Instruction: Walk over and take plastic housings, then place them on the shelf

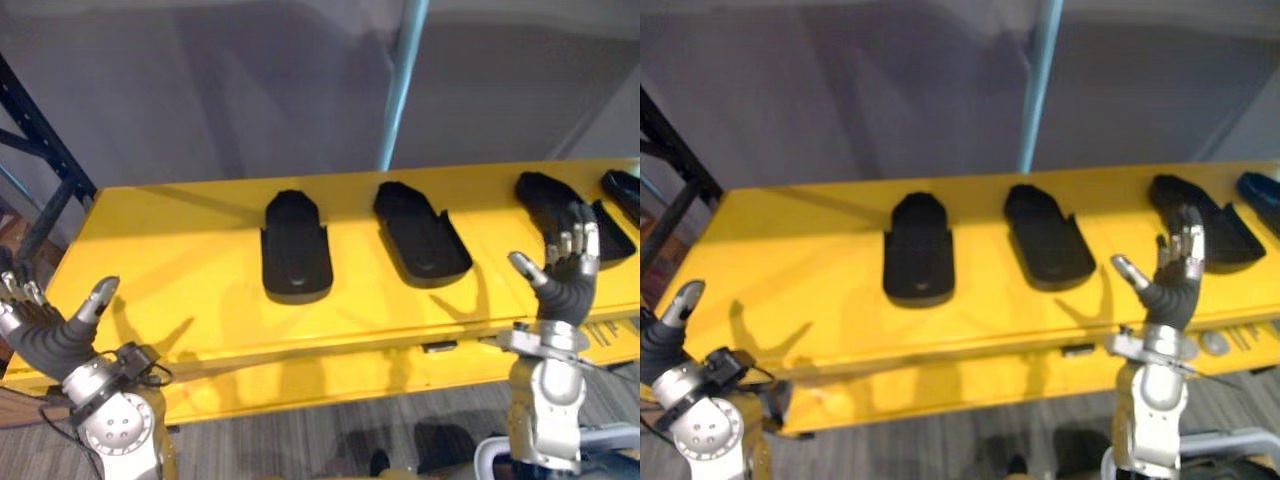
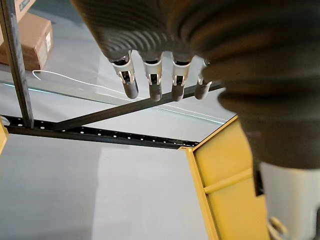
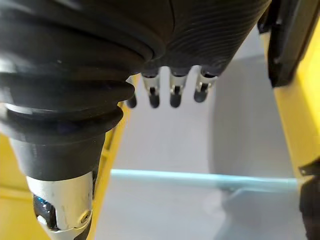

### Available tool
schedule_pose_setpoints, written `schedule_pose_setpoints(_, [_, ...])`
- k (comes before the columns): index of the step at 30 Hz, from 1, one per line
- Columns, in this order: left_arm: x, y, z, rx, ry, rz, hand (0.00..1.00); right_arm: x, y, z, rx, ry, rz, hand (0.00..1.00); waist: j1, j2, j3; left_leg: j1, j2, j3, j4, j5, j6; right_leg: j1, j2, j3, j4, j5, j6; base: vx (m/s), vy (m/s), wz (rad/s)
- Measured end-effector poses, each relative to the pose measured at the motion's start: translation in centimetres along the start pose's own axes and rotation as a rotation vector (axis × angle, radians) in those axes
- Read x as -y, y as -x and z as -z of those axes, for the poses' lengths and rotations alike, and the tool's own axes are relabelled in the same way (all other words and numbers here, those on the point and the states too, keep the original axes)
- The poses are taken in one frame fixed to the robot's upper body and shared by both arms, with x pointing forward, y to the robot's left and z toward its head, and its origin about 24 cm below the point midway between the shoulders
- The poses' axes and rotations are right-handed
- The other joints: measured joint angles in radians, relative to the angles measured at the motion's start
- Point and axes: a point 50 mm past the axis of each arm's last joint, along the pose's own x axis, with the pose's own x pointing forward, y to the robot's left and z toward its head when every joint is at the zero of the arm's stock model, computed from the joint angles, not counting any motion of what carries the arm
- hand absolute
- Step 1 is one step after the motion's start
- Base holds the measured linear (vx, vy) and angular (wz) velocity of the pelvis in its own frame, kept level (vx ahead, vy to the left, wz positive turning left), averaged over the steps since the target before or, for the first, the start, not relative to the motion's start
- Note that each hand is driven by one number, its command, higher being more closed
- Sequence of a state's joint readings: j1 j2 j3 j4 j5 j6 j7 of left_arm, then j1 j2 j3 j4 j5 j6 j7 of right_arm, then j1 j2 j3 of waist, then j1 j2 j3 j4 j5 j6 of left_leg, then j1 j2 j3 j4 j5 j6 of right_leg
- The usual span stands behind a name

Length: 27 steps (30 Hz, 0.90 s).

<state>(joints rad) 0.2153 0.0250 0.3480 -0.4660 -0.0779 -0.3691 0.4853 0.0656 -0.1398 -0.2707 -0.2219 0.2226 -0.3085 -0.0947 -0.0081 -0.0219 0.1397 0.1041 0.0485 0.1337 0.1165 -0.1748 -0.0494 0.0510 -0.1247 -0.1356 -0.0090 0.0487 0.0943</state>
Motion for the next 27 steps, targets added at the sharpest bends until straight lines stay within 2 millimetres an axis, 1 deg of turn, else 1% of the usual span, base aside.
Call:
schedule_pose_setpoints(4, [0.1,0.0,-0.1,0.005,0.008,0.025,0.00,0.2,0.1,0.6,-0.024,0.006,0.016,0.00,0.001,0.001,0.001,-0.001,0.000,-0.015,0.011,-0.003,0.002,0.000,0.001,0.000,0.003,-0.001,0.000,0.02,0.004,0.04])
schedule_pose_setpoints(5, [0.3,0.0,-0.2,0.019,0.019,0.032,0.00,0.3,0.0,1.0,-0.041,0.012,0.019,0.00,0.002,0.007,0.005,-0.002,0.003,-0.017,0.035,-0.016,0.003,0.002,0.003,0.005,0.016,-0.006,0.001,0.01,0.007,-0.08])
schedule_pose_setpoints(7, [0.7,-0.2,-0.5,0.045,0.043,0.040,0.00,0.5,0.1,1.1,-0.051,0.020,0.024,0.00,0.000,0.021,0.014,0.001,0.005,-0.019,0.064,-0.034,0.008,0.000,0.002,0.014,0.049,-0.022,0.002,-0.02,0.035,-0.16])
schedule_pose_setpoints(8, [1.1,-0.6,-0.8,0.079,0.068,0.050,0.00,0.6,0.2,1.3,-0.063,0.026,0.029,0.00,-0.004,0.031,0.015,0.008,0.003,-0.017,0.069,-0.038,0.011,-0.017,0.002,0.045,0.082,-0.028,-0.001,-0.06,0.071,-0.23])
schedule_pose_setpoints(9, [1.2,-0.8,-1.0,0.093,0.087,0.052,0.00,0.7,0.3,1.3,-0.067,0.028,0.034,0.00,-0.006,0.034,0.017,0.012,0.001,-0.014,0.067,-0.038,0.011,-0.023,0.002,0.063,0.091,-0.028,-0.001,-0.11,0.090,-0.36])
schedule_pose_setpoints(10, [1.6,-1.1,-1.3,0.117,0.131,0.064,0.00,1.0,0.6,1.4,-0.084,0.036,0.049,0.00,-0.011,0.034,0.019,0.019,-0.001,-0.005,0.063,-0.038,0.012,-0.040,0.003,0.098,0.113,-0.028,-0.001,-0.11,0.075,-0.49])
schedule_pose_setpoints(11, [1.9,-1.4,-1.6,0.143,0.143,0.084,0.00,1.2,1.2,1.4,-0.104,0.045,0.052,0.00,-0.012,0.027,0.022,0.023,-0.005,0.020,0.062,-0.039,0.013,-0.063,0.005,0.133,0.133,-0.028,-0.001,-0.12,0.059,-0.60])
schedule_pose_setpoints(12, [1.9,-1.5,-1.8,0.158,0.146,0.089,0.00,1.3,1.5,1.3,-0.108,0.046,0.053,0.00,-0.013,0.022,0.025,0.024,-0.008,0.031,0.063,-0.042,0.015,-0.074,0.005,0.143,0.141,-0.027,-0.001,-0.12,0.031,-0.76])
schedule_pose_setpoints(13, [1.9,-1.6,-2.2,0.185,0.151,0.092,0.00,1.4,2.0,0.8,-0.106,0.044,0.053,0.00,-0.024,0.005,0.034,0.017,-0.020,0.041,0.072,-0.047,0.020,-0.113,0.002,0.161,0.182,-0.021,-0.001,-0.13,-0.004,-0.66])
schedule_pose_setpoints(14, [2.0,-1.7,-2.3,0.193,0.156,0.092,0.00,1.3,2.2,0.6,-0.101,0.042,0.048,0.00,-0.034,-0.003,0.039,0.013,-0.025,0.043,0.071,-0.047,0.020,-0.143,0.002,0.164,0.216,-0.015,-0.009,-0.29,-0.066,-0.98])
schedule_pose_setpoints(15, [2.6,-1.9,-2.6,0.217,0.173,0.102,0.00,1.3,2.2,0.6,-0.098,0.039,0.046,0.00,-0.054,-0.002,0.045,-0.005,-0.022,0.056,0.064,-0.039,0.037,-0.197,0.017,0.161,0.245,0.045,-0.013,-0.28,-0.078,-0.92])
schedule_pose_setpoints(16, [2.8,-2.2,-2.8,0.233,0.173,0.099,0.00,1.2,2.1,0.5,-0.093,0.033,0.045,0.00,-0.047,0.004,0.052,-0.008,-0.006,0.090,0.062,-0.038,0.046,-0.220,0.027,0.156,0.276,0.059,-0.027,-0.17,-0.059,-1.14])
schedule_pose_setpoints(17, [3.2,-2.8,-3.1,0.259,0.184,0.093,0.00,1.0,2.0,0.5,-0.088,0.027,0.038,0.00,-0.064,-0.007,0.076,0.001,0.001,0.132,0.064,-0.027,0.060,-0.327,-0.005,0.076,0.643,-0.055,-0.139,-0.04,0.003,-0.66])
schedule_pose_setpoints(18, [3.3,-2.9,-3.2,0.262,0.186,0.094,0.00,1.2,2.1,0.6,-0.094,0.031,0.040,0.00,-0.076,-0.011,0.074,0.003,0.001,0.133,0.064,-0.022,0.062,-0.354,-0.030,0.043,0.811,-0.087,-0.156,-0.04,0.019,-0.47])
schedule_pose_setpoints(19, [3.4,-3.0,-3.3,0.270,0.176,0.085,0.00,1.2,2.1,0.5,-0.091,0.032,0.040,0.00,-0.087,-0.013,0.071,0.007,0.006,0.141,0.062,-0.013,0.062,-0.361,-0.076,-0.007,1.046,-0.112,-0.173,-0.03,0.018,-0.24])
schedule_pose_setpoints(20, [3.3,-3.1,-3.3,0.266,0.170,0.081,0.00,1.1,2.0,0.5,-0.086,0.034,0.031,0.00,-0.082,-0.015,0.068,0.001,0.008,0.156,0.065,-0.009,0.062,-0.352,-0.111,-0.022,1.141,-0.104,-0.165,0.10,0.034,-0.38])
schedule_pose_setpoints(21, [3.3,-3.1,-3.4,0.259,0.163,0.081,0.00,0.8,2.1,0.5,-0.087,0.031,0.018,0.00,-0.076,-0.029,0.058,-0.006,0.006,0.170,0.076,-0.006,0.059,-0.325,-0.144,-0.028,1.145,-0.027,-0.164,0.15,0.034,-0.68])
schedule_pose_setpoints(22, [3.2,-3.1,-3.5,0.259,0.152,0.086,0.00,0.1,2.2,0.8,-0.096,0.016,-0.008,0.00,-0.057,-0.048,0.036,-0.047,-0.005,0.195,0.104,-0.016,0.045,-0.291,-0.167,-0.051,1.009,0.114,-0.119,0.13,-0.004,-0.76])
schedule_pose_setpoints(23, [3.4,-3.0,-3.1,0.225,0.143,0.093,0.00,-0.3,2.2,1.0,-0.107,0.010,-0.031,0.00,-0.039,-0.005,0.040,-0.088,0.005,0.144,0.088,-0.016,0.046,-0.276,-0.140,-0.102,0.925,0.106,-0.111,0.08,-0.018,-0.77])
schedule_pose_setpoints(24, [3.4,-3.0,-3.0,0.212,0.134,0.098,0.00,-0.5,2.2,1.1,-0.110,0.007,-0.034,0.00,-0.030,0.027,0.036,-0.088,0.001,0.115,0.050,-0.004,0.057,-0.265,-0.120,-0.115,0.879,0.101,-0.112,0.16,0.028,-0.92])
schedule_pose_setpoints(25, [3.1,-3.4,-3.2,0.228,0.110,0.101,0.00,-1.3,1.9,1.4,-0.109,-0.016,-0.050,0.00,-0.007,0.045,0.034,-0.070,-0.003,0.117,-0.021,0.066,0.092,-0.275,-0.118,-0.127,0.922,0.054,-0.146,0.28,0.078,-0.73])
schedule_pose_setpoints(26, [2.8,-3.8,-3.4,0.243,0.082,0.107,0.00,-1.7,2.0,1.7,-0.121,-0.026,-0.066,0.00,-0.012,0.016,0.029,-0.066,-0.022,0.126,-0.016,0.071,0.102,-0.262,-0.187,-0.139,1.047,0.009,-0.148,0.31,0.096,-0.60])
schedule_pose_setpoints(27, [2.7,-3.8,-3.3,0.240,0.078,0.106,0.00,-1.7,2.0,1.8,-0.126,-0.023,-0.071,0.00,-0.011,0.011,0.025,-0.067,-0.022,0.128,-0.010,0.069,0.104,-0.240,-0.208,-0.145,1.060,0.010,-0.145,0.24,0.031,-0.25])
